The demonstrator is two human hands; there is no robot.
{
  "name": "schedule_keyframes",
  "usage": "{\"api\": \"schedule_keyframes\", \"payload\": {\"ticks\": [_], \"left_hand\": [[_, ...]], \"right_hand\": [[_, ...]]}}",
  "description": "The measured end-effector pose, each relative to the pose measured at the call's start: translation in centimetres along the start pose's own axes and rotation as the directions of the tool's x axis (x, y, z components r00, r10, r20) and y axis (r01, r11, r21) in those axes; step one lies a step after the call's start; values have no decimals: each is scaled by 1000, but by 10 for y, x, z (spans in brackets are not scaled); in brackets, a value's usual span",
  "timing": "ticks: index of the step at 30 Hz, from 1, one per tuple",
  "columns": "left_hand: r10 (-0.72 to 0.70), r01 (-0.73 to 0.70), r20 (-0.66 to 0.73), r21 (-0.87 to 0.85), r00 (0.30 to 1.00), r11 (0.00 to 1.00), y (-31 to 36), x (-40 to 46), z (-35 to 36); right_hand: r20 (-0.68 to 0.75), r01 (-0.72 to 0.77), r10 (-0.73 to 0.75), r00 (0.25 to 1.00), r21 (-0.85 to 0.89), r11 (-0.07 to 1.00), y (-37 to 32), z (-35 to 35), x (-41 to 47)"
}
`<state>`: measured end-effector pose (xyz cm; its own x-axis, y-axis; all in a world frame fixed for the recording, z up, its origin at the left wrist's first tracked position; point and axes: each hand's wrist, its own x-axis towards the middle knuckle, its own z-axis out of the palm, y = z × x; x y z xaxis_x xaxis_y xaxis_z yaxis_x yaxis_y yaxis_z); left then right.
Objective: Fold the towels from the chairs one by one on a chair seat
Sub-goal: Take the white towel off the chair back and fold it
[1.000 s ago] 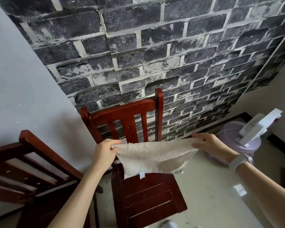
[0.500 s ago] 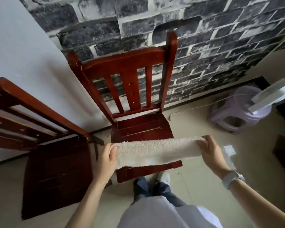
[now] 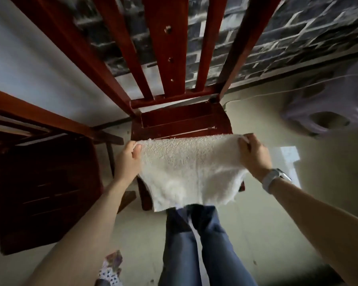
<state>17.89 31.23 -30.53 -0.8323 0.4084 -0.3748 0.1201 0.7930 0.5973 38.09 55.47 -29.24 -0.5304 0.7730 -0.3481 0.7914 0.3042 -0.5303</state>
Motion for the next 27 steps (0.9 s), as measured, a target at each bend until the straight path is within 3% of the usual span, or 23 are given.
{"api": "schedule_keyframes", "payload": {"ticks": [5, 8, 10, 20, 27], "left_hand": [[21, -19, -74, 27, 997, 999, -19, 87, 36], [-63, 51, -179, -72, 982, 996, -21, 118, 49], [-137, 118, -164, -121, 977, 986, -28, 121, 58], [-393, 394, 24, -40, 919, 918, -96, 2, 104], [-548, 548, 11, -19, 837, 836, -112, -45, 119]], "right_hand": [[-61, -49, 48, 997, -13, 999, -4, 51, 81], [-102, -62, 67, 993, 56, 997, -9, 70, 115], [-61, -99, 104, 993, 78, 992, -4, 80, 121], [133, -392, 399, 907, -76, 917, 83, 117, 19], [83, -559, 554, 828, 38, 829, 117, 132, -26]]}}
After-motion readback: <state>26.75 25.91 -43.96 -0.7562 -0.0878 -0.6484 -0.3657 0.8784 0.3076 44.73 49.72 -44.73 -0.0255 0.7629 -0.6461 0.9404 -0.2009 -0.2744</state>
